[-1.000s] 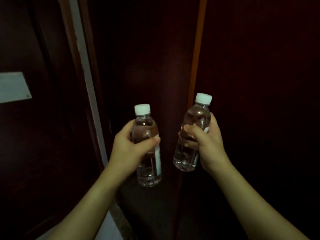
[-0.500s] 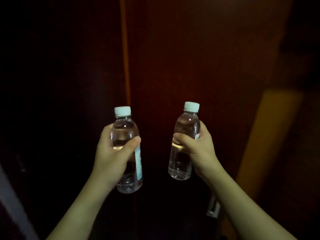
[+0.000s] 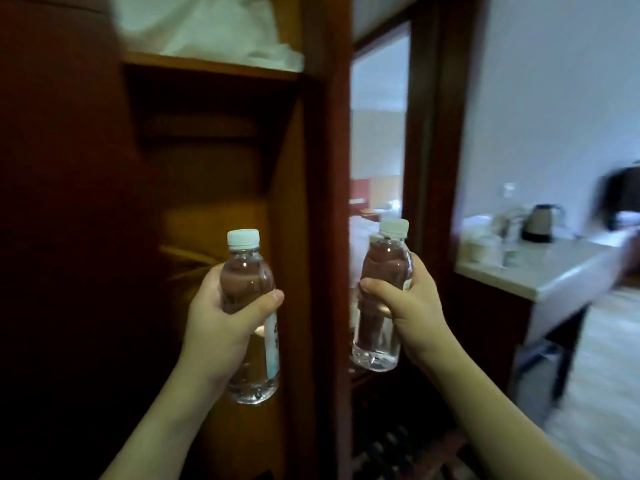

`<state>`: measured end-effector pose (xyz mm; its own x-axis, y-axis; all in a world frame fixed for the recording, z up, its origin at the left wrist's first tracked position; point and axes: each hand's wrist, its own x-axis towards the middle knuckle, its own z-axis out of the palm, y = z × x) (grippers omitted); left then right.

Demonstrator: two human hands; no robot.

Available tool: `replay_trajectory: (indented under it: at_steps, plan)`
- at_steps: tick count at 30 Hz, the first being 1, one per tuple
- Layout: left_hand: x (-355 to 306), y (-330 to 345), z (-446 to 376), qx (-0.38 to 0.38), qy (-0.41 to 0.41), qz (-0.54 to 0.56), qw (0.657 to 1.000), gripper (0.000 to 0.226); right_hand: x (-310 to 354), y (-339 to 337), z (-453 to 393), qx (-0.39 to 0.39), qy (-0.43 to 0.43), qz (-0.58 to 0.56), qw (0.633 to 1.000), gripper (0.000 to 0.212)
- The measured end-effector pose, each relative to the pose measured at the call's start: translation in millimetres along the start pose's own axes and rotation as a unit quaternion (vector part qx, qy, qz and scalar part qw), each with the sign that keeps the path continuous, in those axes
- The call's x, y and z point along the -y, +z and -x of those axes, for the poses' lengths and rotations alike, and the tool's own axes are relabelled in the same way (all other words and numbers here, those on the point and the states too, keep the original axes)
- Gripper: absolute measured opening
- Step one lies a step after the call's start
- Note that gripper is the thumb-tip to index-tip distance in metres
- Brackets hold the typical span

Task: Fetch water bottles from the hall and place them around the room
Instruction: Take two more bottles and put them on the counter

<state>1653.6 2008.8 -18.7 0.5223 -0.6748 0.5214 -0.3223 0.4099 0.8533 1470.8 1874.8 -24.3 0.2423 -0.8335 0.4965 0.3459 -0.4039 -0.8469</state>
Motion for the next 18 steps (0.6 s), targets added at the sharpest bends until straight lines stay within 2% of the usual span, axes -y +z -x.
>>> replay_trajectory:
  at_steps: [5, 9, 12, 15, 18]
  plan:
    - [-2, 169, 4, 0.111, -0.025, 0.075, 0.991, 0.034, 35, -159, -1, -0.1, -0.013, 0.071, 0.992, 0.047]
    - [-7, 285, 17, 0.161, -0.039, 0.12, 0.979, 0.036, 60, -264, 10, -0.169, -0.016, 0.119, 0.978, 0.049]
    - [-7, 353, 25, 0.204, -0.045, 0.142, 0.968, 0.034, 73, -327, 16, -0.219, -0.014, 0.138, 0.966, 0.051]
    - [-5, 413, 29, 0.245, -0.047, 0.161, 0.955, 0.034, 80, -378, 14, -0.255, -0.016, 0.149, 0.955, 0.039]
    - [4, 463, 23, 0.263, -0.055, 0.174, 0.947, 0.034, 76, -419, 6, -0.29, -0.015, 0.153, 0.945, 0.039]
